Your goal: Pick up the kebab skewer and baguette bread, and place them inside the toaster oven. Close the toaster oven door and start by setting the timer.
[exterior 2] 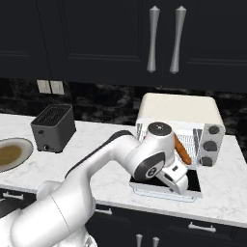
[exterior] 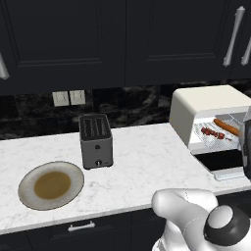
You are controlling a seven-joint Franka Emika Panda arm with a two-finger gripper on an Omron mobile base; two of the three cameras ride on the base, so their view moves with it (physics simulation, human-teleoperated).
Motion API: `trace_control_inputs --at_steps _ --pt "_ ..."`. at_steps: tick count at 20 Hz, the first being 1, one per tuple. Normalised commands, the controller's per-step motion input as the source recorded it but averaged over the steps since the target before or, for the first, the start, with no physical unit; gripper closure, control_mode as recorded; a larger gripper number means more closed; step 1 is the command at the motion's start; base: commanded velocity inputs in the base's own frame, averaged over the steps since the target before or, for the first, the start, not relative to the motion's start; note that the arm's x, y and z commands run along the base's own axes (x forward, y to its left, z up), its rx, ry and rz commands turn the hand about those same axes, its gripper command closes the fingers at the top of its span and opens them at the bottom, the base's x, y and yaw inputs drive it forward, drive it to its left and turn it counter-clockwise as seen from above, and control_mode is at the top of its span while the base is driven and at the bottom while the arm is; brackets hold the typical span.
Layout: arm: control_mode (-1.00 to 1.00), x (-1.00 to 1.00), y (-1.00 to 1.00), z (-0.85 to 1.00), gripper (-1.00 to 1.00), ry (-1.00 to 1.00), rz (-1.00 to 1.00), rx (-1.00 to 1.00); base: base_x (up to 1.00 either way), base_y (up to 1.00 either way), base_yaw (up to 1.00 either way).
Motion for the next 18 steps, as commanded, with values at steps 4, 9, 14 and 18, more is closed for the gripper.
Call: trace_control_inputs --at_steps 4,9,14,18 --pt "-1.0 0.66 -0.04 -0.29 -1.0 0.0 -0.02 0.08 0.0 0.0 0.0" --pt "-1.0 0.57 0.0 -0.17 -1.0 -0.05 0.0 0.04 0.0 0.0 0.0" --pt "-1.0 0.4 -0.05 -0.15 -1.0 -0.08 0.0 0.02 0.0 0.0 0.0" --pt "-1.0 0.11 -0.09 -0.24 -1.0 -0.1 0.02 0.01 0.0 0.0 0.0"
